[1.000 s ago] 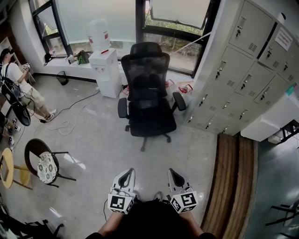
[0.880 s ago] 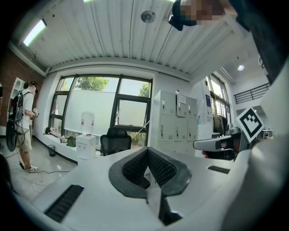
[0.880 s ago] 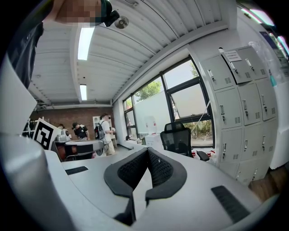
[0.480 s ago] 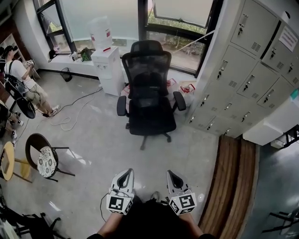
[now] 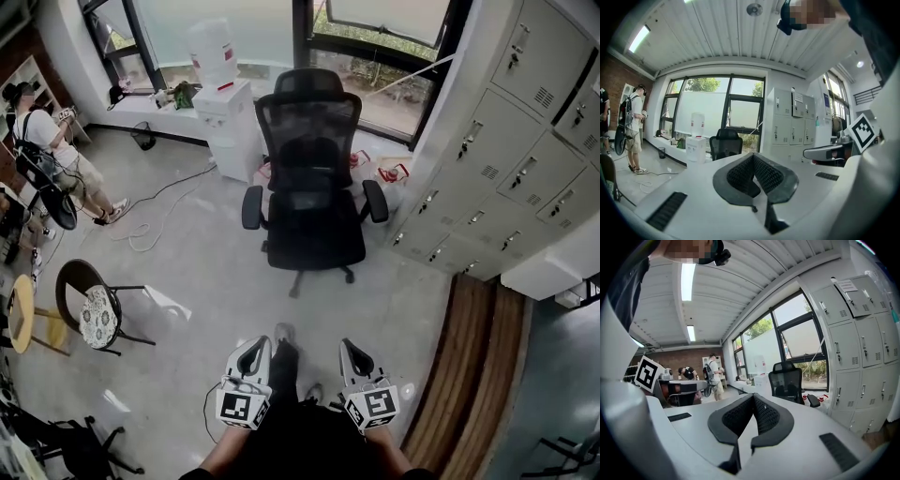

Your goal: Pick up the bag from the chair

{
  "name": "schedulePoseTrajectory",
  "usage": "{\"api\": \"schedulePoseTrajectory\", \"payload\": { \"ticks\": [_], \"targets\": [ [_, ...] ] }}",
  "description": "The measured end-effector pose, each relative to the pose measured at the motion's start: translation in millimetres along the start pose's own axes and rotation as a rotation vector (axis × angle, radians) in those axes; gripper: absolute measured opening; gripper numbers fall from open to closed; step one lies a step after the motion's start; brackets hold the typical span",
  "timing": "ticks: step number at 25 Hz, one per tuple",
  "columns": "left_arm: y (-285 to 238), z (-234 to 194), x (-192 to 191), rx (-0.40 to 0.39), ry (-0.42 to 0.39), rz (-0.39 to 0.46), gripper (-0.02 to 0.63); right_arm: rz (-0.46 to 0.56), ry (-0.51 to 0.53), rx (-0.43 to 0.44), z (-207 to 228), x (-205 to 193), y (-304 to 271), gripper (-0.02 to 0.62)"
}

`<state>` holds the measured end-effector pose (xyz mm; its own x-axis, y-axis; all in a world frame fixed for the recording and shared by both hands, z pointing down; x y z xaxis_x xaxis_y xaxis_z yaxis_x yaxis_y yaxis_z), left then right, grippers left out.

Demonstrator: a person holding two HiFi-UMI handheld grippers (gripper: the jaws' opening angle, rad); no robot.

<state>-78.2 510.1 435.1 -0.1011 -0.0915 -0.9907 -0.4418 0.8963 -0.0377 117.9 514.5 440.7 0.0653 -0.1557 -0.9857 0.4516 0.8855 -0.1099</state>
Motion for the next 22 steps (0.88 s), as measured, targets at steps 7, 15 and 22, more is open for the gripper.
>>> {"api": "schedulePoseTrajectory", "payload": {
  "ticks": [7,15,22],
  "targets": [
    [-88.9,-44.4,-1.6,-0.057,0.028,0.014,0.000,-0.014,0.013,-0.022,29.0,7.7,-85.9,0.000],
    [-183.9,-112.3,30.5,-0.121,0.025,0.036,-0.002,0.002,0.043,-0.030,53.8,42.4,-210.9,0.000],
    [-229.2,-154.7,23.3,-0.109,0.041,0.001,-0.001,-0.018,0.038,-0.049,74.1,43.2,-273.9,0.000]
  ]
}}
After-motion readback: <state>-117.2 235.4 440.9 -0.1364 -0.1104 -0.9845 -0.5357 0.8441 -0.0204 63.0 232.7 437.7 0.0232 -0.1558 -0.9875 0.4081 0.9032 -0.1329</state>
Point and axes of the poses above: the fingertips, and each gripper's own axes: y backward along the fingers, z to its right, x out of its top, the point moved 3 cm from there along y, backward along the fingers, and after that the axes turned 6 degrees about z, right-handed, at the moved point
